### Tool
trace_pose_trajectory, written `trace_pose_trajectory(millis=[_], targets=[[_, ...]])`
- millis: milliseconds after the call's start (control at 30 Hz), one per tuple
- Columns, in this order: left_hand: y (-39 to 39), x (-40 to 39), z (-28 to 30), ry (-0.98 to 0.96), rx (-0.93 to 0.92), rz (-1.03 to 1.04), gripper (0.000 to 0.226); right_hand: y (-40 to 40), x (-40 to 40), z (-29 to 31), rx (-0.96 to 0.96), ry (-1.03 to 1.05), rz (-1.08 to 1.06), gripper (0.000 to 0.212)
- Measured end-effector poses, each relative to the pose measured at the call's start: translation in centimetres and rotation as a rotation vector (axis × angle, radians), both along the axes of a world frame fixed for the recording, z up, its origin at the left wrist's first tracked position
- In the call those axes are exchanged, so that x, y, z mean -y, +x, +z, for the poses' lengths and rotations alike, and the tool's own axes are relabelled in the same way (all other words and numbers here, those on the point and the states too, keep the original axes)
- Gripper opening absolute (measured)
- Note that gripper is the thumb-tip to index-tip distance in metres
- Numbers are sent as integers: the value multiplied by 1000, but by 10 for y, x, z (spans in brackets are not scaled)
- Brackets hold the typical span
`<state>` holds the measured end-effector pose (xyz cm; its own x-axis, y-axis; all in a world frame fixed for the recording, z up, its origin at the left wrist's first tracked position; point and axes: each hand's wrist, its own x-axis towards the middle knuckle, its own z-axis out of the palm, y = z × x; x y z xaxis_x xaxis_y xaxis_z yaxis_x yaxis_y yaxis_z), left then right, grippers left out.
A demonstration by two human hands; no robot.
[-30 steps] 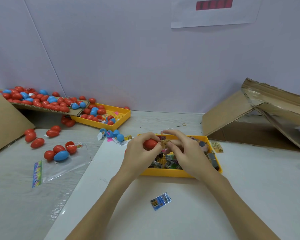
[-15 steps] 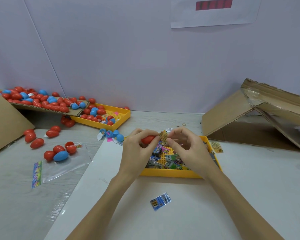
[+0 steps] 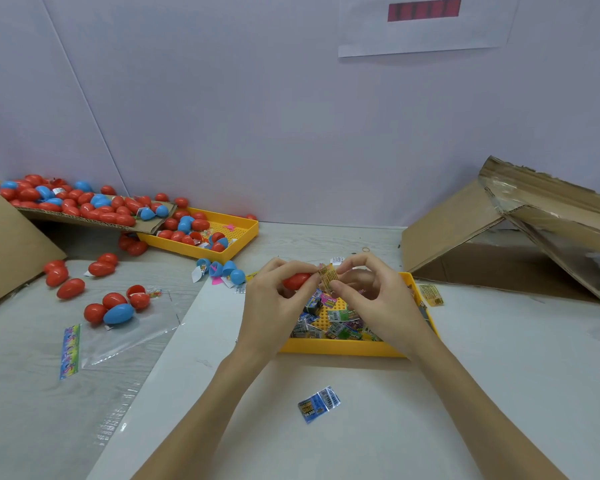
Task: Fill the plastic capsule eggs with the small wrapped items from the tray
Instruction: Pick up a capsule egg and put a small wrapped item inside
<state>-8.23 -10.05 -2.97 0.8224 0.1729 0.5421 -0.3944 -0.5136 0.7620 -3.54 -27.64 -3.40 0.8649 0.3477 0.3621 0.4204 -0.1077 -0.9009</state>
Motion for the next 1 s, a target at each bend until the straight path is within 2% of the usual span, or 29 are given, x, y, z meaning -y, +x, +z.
trace_pose_trajectory(millis=[233,333,400,500,600,700,1000], targets=[[1,0,-4,9,-11,-10,16,2,3,1,-25,56,32,17],[2,-2,-2,-60,-114,-80,26,3,3,0,-71,83,5,9],[2,-3,1,-138,-169,-152,30,4,4,-1,-91,81,-26,11],[2,-2,3,-215,-195,-193,36,6,4,-3,-102,49,-84,12],[1,-2,3,-274,-208,-188,33,6,4,-4,-104,37,-110,11],[1,-1,1,-221,-195,-190,27,5,5,-1,-136,50,-82,14],[2,0,-1,-160,-190,-166,29,2,4,2,-171,63,20,14]])
